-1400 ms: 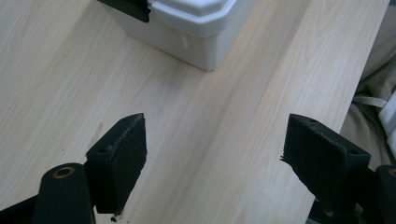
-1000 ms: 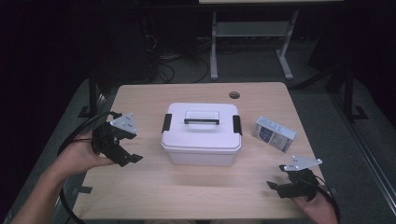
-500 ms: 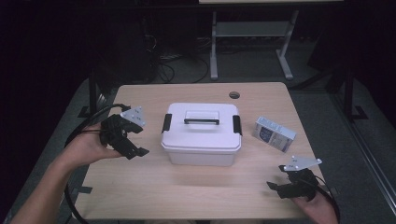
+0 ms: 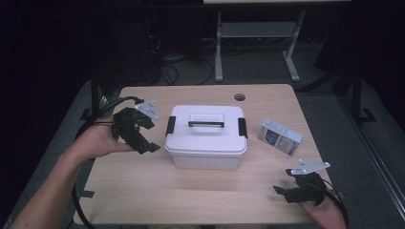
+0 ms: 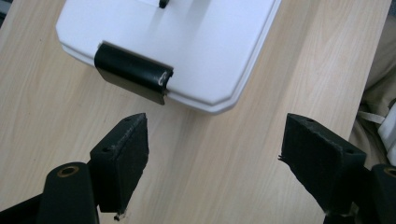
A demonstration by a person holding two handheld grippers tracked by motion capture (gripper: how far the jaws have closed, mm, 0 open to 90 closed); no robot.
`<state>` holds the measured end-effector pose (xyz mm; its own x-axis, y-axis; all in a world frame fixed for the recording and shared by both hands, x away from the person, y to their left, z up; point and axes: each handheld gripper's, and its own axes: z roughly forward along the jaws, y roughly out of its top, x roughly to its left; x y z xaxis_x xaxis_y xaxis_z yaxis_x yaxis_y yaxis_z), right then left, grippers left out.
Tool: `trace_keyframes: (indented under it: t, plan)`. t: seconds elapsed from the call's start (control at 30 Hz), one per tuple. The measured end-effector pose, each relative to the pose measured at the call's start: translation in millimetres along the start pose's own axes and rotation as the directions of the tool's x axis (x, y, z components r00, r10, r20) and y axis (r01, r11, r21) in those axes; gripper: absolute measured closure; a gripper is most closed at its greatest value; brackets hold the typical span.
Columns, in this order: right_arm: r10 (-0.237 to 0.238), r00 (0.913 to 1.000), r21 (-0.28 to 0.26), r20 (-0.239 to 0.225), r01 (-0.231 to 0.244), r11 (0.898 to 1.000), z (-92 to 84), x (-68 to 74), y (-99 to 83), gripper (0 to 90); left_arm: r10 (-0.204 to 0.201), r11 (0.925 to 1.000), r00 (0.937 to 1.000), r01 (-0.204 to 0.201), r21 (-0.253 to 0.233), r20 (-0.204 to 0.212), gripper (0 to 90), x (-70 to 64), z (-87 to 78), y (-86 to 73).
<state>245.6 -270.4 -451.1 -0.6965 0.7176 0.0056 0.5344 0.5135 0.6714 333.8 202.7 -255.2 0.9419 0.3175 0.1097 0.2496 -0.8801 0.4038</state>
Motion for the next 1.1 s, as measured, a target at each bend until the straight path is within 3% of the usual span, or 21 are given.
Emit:
trace_keyframes:
  t: [0.83, 1.1]
  plan:
    - [0.003, 1.0, -0.003, -0.009, -0.003, 1.0, -1.9, -0.9, -1.6, 21.5, 0.045, 0.9985, 0.9986, -0.046, 0.029, 0.026, 22.8, 14.2, 11.0, 44.9]
    - [0.006, 0.9999, -0.006, -0.01, -0.006, 1.0, -2.6, -0.3, -1.5, 21.6, 0.077, 0.9964, 0.9963, -0.078, 0.033, 0.038, 23.2, 16.3, 16.8, 61.9]
